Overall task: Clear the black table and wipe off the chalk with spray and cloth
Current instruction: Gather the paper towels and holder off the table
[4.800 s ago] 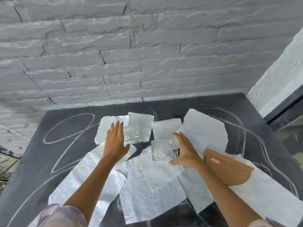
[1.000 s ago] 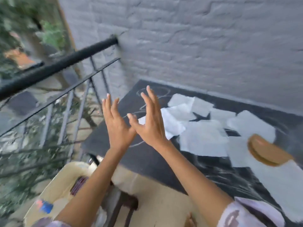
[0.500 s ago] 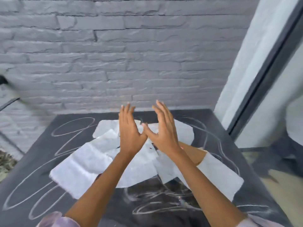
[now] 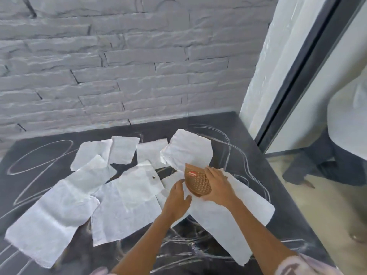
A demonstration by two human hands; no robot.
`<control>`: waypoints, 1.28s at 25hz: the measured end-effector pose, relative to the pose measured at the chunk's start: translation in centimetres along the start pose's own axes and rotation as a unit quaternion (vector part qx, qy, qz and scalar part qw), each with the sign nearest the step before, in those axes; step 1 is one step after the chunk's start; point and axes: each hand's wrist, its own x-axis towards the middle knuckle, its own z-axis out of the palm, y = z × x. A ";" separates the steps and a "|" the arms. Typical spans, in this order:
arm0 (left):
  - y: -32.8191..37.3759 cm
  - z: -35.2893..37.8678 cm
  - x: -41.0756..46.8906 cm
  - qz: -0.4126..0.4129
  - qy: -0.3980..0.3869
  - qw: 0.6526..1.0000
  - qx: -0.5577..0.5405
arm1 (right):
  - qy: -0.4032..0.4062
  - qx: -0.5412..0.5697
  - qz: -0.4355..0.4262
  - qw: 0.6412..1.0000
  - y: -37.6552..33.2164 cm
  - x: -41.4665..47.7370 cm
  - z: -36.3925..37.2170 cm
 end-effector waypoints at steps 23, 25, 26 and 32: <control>11.9 6.1 11.4 -0.135 -0.202 0.868 -0.432 | 0.154 0.399 0.222 0.876 10.3 3.9 -4.9; 12.3 6.5 12.1 -0.148 -0.212 0.856 -0.449 | 0.155 0.367 0.232 0.887 11.1 4.3 -4.7; 12.6 6.5 12.4 -0.146 -0.219 0.853 -0.451 | 0.150 0.356 0.239 0.891 11.5 4.4 -4.6; 11.8 5.0 10.4 -0.153 -0.195 0.895 -0.372 | 0.235 0.372 0.302 0.846 9.7 0.8 -3.9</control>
